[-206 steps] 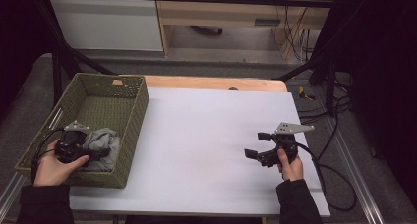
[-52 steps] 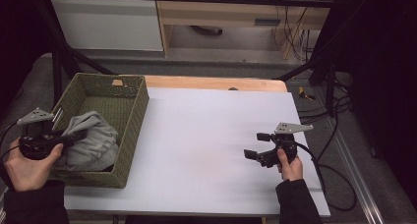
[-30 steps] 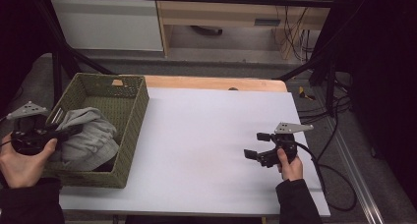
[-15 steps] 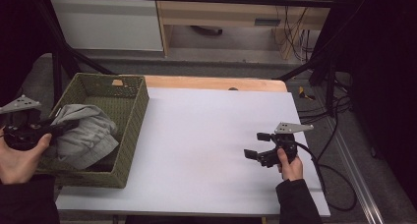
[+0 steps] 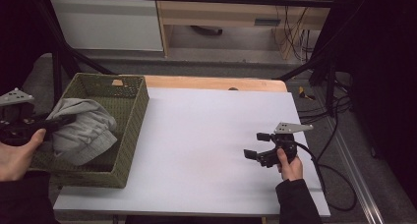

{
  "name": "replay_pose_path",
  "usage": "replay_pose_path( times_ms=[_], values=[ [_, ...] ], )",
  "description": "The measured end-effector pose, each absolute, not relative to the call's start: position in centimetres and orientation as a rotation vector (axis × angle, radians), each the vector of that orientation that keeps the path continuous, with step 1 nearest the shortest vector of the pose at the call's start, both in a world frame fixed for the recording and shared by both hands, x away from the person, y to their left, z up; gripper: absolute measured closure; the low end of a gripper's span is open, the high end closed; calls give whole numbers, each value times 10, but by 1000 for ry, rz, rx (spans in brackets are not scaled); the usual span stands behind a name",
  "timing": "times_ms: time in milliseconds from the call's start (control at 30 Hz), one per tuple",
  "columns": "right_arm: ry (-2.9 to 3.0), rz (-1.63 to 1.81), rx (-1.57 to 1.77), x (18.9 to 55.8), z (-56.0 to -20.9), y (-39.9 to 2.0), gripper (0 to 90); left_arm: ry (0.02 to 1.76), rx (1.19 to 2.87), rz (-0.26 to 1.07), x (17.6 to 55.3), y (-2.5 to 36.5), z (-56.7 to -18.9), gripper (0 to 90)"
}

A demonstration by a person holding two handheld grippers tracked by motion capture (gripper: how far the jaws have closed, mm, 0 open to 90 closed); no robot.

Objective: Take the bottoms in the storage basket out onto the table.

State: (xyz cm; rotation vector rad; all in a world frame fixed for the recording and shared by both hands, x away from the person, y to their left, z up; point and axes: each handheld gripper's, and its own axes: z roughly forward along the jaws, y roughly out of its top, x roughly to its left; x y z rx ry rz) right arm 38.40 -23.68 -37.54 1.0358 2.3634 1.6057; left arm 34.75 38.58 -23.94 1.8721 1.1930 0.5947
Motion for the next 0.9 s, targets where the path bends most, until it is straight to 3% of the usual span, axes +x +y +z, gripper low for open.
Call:
replay_pose_path(
  times_ms=[900],
  values=[
    [2367, 1608, 1037, 384, -375, -237, 40, 1115, 1877, 608, 343, 372, -210, 641]
  ],
)
